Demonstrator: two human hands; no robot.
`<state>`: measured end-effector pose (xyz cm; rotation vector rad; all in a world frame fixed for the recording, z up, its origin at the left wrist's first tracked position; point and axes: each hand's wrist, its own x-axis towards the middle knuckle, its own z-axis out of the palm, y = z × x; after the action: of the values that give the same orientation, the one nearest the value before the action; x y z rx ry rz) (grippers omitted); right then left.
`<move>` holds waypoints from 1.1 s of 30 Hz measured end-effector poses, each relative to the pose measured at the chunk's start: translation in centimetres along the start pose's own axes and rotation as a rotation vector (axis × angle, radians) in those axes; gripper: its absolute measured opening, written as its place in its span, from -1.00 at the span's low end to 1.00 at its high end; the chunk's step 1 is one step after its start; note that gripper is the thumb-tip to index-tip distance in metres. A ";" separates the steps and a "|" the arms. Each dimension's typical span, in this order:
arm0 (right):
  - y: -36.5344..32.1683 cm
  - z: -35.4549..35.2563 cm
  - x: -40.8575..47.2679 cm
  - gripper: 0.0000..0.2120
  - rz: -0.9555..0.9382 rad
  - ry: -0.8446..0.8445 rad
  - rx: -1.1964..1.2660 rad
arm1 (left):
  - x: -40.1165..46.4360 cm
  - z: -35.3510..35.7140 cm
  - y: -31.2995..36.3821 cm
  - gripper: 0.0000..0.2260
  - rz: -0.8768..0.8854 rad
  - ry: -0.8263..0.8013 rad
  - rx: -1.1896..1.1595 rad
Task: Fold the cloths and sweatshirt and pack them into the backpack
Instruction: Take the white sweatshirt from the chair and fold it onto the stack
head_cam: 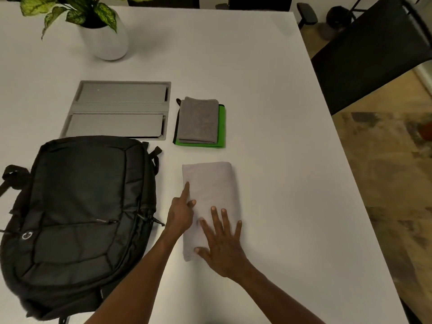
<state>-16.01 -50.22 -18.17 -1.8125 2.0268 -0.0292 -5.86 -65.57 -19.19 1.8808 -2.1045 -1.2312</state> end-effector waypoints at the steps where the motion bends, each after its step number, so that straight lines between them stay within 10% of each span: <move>1: 0.4 -0.1 0.0 -0.29 0.028 0.034 0.078 | -0.2 -0.1 -0.1 -0.46 0.000 -0.002 -0.001; 11: 5.5 -4.5 5.1 -0.16 0.822 0.022 1.367 | -1.9 -0.5 0.1 -0.48 -0.091 0.023 -0.164; 25: 3.7 -6.1 7.2 -0.30 0.606 -0.149 1.588 | -2.1 -1.0 0.2 -0.54 -0.217 0.024 -0.449; 33: 4.0 -10.9 9.8 -0.41 0.398 -0.290 1.814 | 0.4 -6.6 1.9 -0.45 -0.406 -0.591 -1.269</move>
<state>-23.93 -61.76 -12.23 -0.2163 1.1190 -1.0085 -4.00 -69.36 -13.81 1.3336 -0.5061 -2.5294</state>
